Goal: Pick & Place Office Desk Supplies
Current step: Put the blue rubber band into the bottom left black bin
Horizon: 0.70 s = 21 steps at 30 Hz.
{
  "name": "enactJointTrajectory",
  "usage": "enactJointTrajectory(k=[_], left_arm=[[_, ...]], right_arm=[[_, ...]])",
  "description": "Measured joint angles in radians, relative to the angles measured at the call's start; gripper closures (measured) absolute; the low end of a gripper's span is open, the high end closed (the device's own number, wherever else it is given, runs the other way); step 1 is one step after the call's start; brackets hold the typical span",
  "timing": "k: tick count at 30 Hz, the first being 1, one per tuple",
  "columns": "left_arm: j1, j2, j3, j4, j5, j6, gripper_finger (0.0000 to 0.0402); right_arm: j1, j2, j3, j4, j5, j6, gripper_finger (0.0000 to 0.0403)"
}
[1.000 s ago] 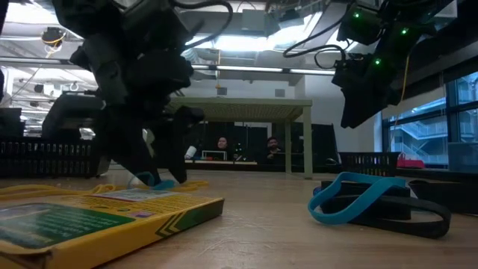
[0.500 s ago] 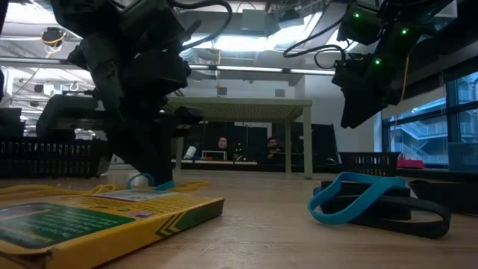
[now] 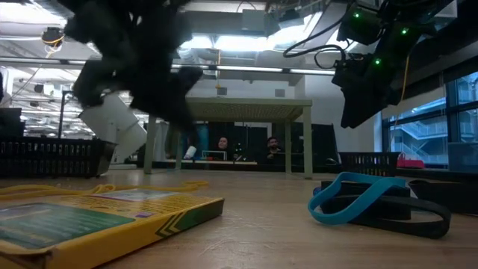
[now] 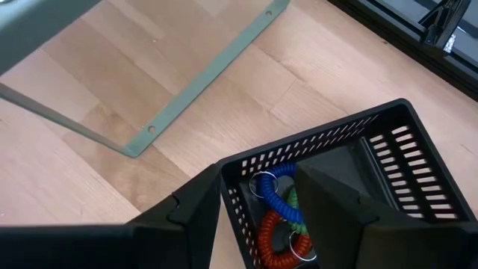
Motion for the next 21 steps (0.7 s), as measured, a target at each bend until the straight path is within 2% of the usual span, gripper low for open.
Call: enactJointTrajectory(k=[3, 12, 18, 21], left_arm=[[0.0, -0.062, 0.0, 0.038, -0.052, 0.0, 0.0399], [-0.003, -0.169, 0.001, 0.355, -0.227, 0.056, 0.0399], [-0.019, -0.187, 0.002, 0.582, -0.26, 0.104, 0.04], [-0.024, -0.197, 0.002, 0.623, -0.262, 0.105, 0.0399]], right_arm=[[0.0, 0.0, 0.0, 0.007, 0.002, 0.0, 0.0227], [0.0, 0.0, 0.0, 0.124, 0.002, -0.012, 0.0227], [0.0, 0.0, 0.0, 0.192, 0.002, -0.03, 0.0227], [0.0, 0.0, 0.0, 0.202, 0.007, -0.03, 0.0227]])
